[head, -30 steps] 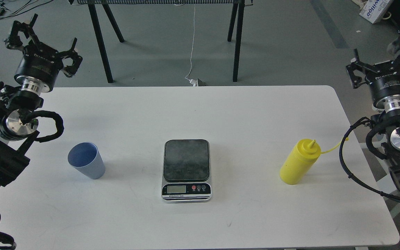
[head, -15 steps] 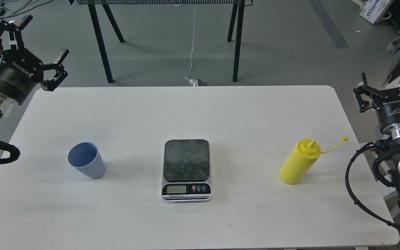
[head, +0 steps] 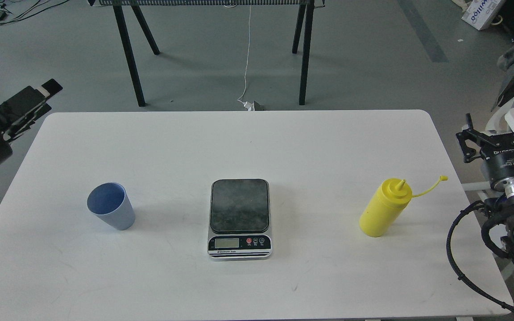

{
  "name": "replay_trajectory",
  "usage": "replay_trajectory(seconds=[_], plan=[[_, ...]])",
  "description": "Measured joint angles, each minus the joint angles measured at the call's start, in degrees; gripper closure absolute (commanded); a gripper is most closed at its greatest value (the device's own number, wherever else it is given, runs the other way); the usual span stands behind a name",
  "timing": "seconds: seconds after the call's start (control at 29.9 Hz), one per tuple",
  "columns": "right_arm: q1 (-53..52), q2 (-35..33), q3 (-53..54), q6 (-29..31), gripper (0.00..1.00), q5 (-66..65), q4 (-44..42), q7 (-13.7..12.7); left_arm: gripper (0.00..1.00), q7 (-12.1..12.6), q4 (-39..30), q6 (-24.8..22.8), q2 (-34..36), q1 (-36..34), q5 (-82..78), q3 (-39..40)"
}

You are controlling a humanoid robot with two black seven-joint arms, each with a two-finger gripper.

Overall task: Pour seasoning into cup on scale with both arms
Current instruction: 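Reach the left gripper down toward the blue plastic cup, then grasp the blue cup with the left gripper and lift it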

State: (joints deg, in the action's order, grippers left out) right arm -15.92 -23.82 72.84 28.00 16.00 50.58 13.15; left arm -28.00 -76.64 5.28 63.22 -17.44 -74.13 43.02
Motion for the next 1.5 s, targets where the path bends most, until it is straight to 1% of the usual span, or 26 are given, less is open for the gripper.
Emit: replay_trajectory(seconds=[0.07, 0.13, 0.2, 0.27, 0.37, 0.5, 0.6, 0.63, 0.73, 0.87, 0.97, 1.2, 1.24, 1.3, 1.37, 1.5], plan=[[0.0, 0.0, 0.0, 0.0, 0.0, 0.0, 0.0, 0.2, 0.07, 0.0, 0.4, 5.0, 0.1, 0.3, -8.0, -3.1], [0.0, 0.0, 0.1, 0.0, 0.0, 0.0, -0.1, 0.3, 0.13, 0.0, 1.1, 9.2, 0.4, 0.3, -14.4, -6.4], [0.2, -0.1, 0.3, 0.0, 0.0, 0.0, -0.2, 0.4, 0.2, 0.0, 1.6, 11.7, 0.5, 0.2, -19.8, -9.4], [0.6, -0.1, 0.3, 0.0, 0.0, 0.0, -0.2, 0.4, 0.21, 0.0, 1.9, 12.5, 0.5, 0.2, -24.1, -10.9], [0.9, -0.1, 0.4, 0.0, 0.0, 0.0, -0.4, 0.4, 0.22, 0.0, 3.3, 12.9, 0.2, 0.4, -29.3, -11.5], [1.5, -0.1, 0.5, 0.0, 0.0, 0.0, -0.4, 0.4, 0.28, 0.0, 5.7, 12.9, -0.5, 0.5, -32.7, -12.1], [1.7, -0.1, 0.7, 0.0, 0.0, 0.0, -0.4, 0.4, 0.33, 0.0, 7.9, 12.9, -1.6, 0.2, -33.0, -14.0], [1.8, -0.2, 0.8, 0.0, 0.0, 0.0, -0.5, 0.4, 0.35, 0.0, 8.7, 12.9, -2.2, 0.0, -33.1, -14.6], [2.0, -0.3, 0.8, 0.0, 0.0, 0.0, -0.5, 0.4, 0.37, 0.0, 11.5, 12.7, -4.9, -0.1, -33.1, -15.5], [2.0, -0.3, 0.8, 0.0, 0.0, -0.1, -0.5, 0.4, 0.42, 0.0, 15.0, 12.5, -8.4, -0.3, -33.1, -15.7], [2.0, -0.3, 0.8, 0.0, 0.0, -0.1, -0.5, 0.4, 0.52, 0.0, 16.7, 12.4, -9.9, -0.8, -33.1, -15.9], [2.0, -0.4, 0.8, 0.0, 0.0, -0.1, -0.5, 0.4, 0.65, 0.0, 18.1, 12.1, -11.1, -2.3, -33.1, -17.8], [2.0, -0.4, 0.8, 0.0, 0.0, -0.1, -0.5, 0.4, 0.68, 0.0, 18.4, 12.1, -11.4, -2.5, -33.1, -17.9], [2.0, -0.4, 0.8, 0.0, 0.0, -0.1, -0.5, 0.4, 0.79, 0.0, 19.0, 12.1, -12.1, -2.9, -33.1, -18.0], [2.0, -0.5, 0.8, 0.0, 0.0, -0.2, -0.5, 0.4, 0.85, 0.0, 19.3, 12.1, -12.4, -3.2, -33.1, -18.0], [2.0, -0.5, 0.8, 0.0, 0.0, -0.2, -0.6, 0.4, 0.89, 0.0, 19.5, 12.1, -12.5, -3.6, -33.2, -18.1]])
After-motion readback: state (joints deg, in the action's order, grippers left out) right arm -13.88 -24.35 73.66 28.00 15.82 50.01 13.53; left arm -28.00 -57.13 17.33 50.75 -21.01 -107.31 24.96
